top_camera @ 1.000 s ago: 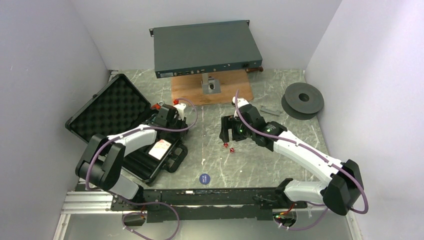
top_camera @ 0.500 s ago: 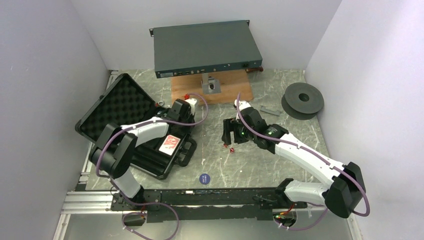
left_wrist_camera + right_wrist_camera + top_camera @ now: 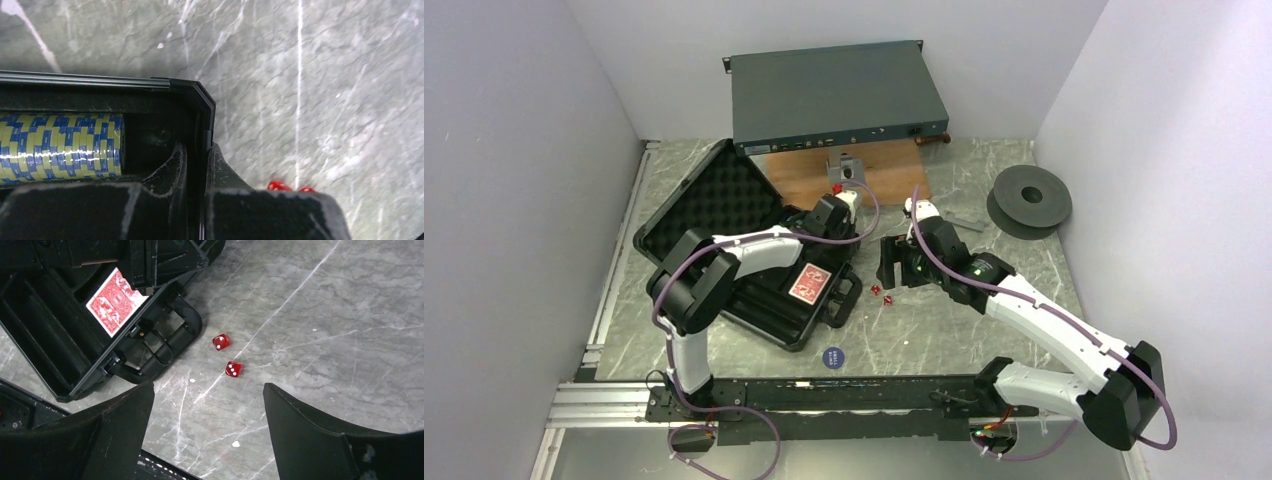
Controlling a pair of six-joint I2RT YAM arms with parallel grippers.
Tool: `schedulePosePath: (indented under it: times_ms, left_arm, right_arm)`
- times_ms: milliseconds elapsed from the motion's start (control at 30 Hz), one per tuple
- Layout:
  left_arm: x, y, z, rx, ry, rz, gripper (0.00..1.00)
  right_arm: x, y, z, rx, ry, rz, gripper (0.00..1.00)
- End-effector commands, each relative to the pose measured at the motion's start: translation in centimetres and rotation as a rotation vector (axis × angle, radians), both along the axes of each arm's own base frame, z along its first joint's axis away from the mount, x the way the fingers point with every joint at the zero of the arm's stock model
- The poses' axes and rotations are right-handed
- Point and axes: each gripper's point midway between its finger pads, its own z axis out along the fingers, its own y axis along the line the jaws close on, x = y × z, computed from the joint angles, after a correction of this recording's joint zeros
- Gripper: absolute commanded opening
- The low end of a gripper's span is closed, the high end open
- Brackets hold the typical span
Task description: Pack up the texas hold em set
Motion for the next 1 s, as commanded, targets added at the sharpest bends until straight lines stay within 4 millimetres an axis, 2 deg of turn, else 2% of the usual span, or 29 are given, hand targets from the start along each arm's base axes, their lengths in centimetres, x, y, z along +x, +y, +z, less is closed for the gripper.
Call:
schedulePosePath:
  times_ms: [0,133,233,300,433,667,833,967]
  left_arm:
    - [-0.7,-7.2,5.6,-0.358,0.076,-0.014,0.08]
    - [-1.0,-7.6,7.3,-0.372,0.039,-0.032,0.4]
    - [-1.4,-6.5,8.9,-0.364,-0.007,-0.034,0.51]
    - [-1.7,-5.5,10.8,-0.357,-0.044,-0.032,0.59]
    - [-2.4,-3.4,13.6,-0.339,-0.118,-0.018,0.84]
    - [-4.1,1.9,17.5,-0.248,-0.228,0.049,0.87]
    - [-6.0,8.2,20.2,-0.156,-0.332,0.164,0.87]
    - [-8.2,14.7,22.2,-0.1,-0.434,0.302,0.88]
  right_arm:
    - [0.2,-1.0,0.3,-0.016,-0.026,-0.037,0.84]
    - [0.3,-1.1,0.6,-0.018,-0.027,-0.043,0.84]
    - [0.2,-1.1,0.9,-0.009,-0.028,-0.046,0.84]
    - [0.2,-1.1,1.1,0.001,-0.03,-0.049,0.84]
    - [0.1,-1.1,0.7,0.004,-0.018,-0.061,0.84]
    - [-0.3,-1.3,-0.9,-0.001,0.031,-0.092,0.84]
    - [-0.4,-1.1,-2.6,-0.016,0.079,-0.101,0.82]
    - [0.1,-0.4,-3.4,-0.019,0.095,-0.089,0.78]
